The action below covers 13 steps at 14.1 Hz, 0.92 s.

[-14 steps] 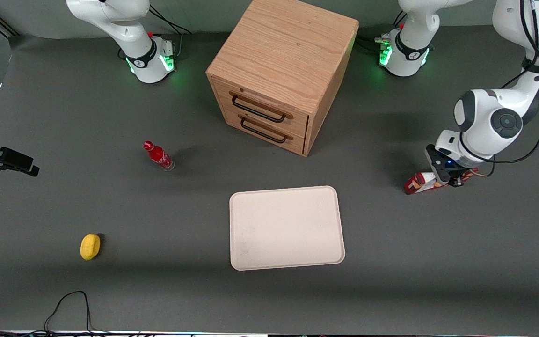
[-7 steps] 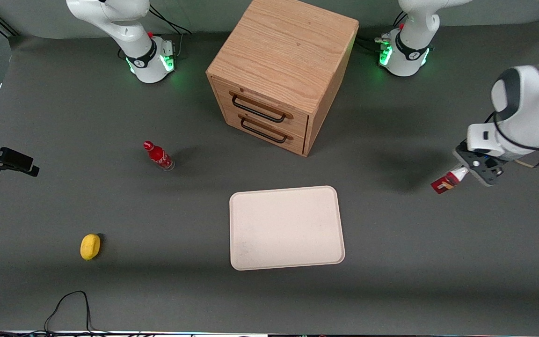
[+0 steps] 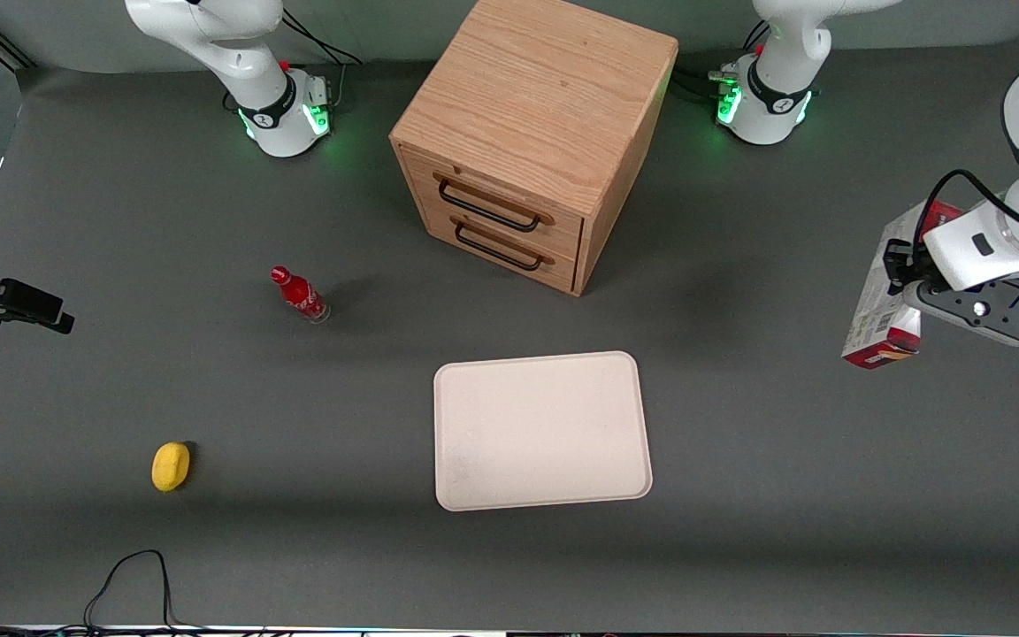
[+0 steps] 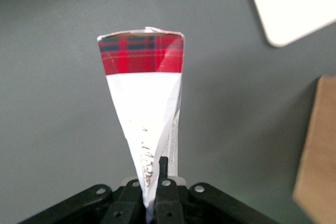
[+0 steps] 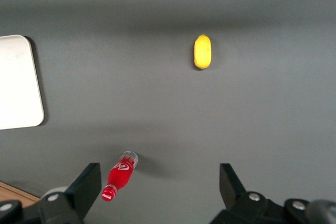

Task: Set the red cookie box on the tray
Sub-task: 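Lift the cookie box upright with the left gripper, then carry the upright box over the white tray with the left gripper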

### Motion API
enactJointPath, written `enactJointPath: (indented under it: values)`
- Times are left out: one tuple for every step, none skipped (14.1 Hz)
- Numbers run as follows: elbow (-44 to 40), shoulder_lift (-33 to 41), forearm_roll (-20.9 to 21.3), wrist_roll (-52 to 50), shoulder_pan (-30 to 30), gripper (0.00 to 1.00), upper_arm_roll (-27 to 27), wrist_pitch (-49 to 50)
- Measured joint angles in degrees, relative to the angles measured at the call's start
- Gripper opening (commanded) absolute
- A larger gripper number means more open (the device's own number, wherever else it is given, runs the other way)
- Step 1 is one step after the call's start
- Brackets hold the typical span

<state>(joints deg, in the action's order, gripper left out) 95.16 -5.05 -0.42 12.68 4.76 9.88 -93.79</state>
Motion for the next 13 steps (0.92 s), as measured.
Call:
enactJointPath:
  values:
    - [-3.6,-1.7,-0.3,-6.1,-1.3,0.00,0.6,2.1]
    - [-7.3,-3.8,-0.4,-12.2,-2.6,0.00,1.4,3.7]
    - [-10.9,-6.2,-0.5,-17.7,-3.8,0.00,2.5,4.5]
    - [-14.4,-8.9,-0.6,-22.8,-5.2,0.00,3.5,4.9]
    - [-17.7,-11.8,-0.6,-27.7,-6.7,0.00,4.4,5.0]
    - [-21.0,-14.9,-0.6,-32.1,-8.3,0.00,5.1,4.9]
    - [-24.4,-18.3,-0.6,-36.1,-10.1,0.00,5.5,4.7]
    - [-27.5,-21.6,-0.6,-39.3,-12.0,0.00,5.5,4.1]
    - [-30.3,-24.9,-0.6,-42.1,-13.8,0.00,5.5,3.0]
    - [-32.3,-27.7,-0.6,-43.9,-15.4,0.00,5.5,1.3]
    - [-33.4,-30.1,-0.5,-44.8,-16.6,0.00,5.5,-0.8]
    - [-34.1,-32.1,-0.4,-45.3,-17.6,0.00,5.4,-2.9]
    - [-34.5,-33.9,-0.1,-45.5,-18.2,0.00,5.3,-4.8]
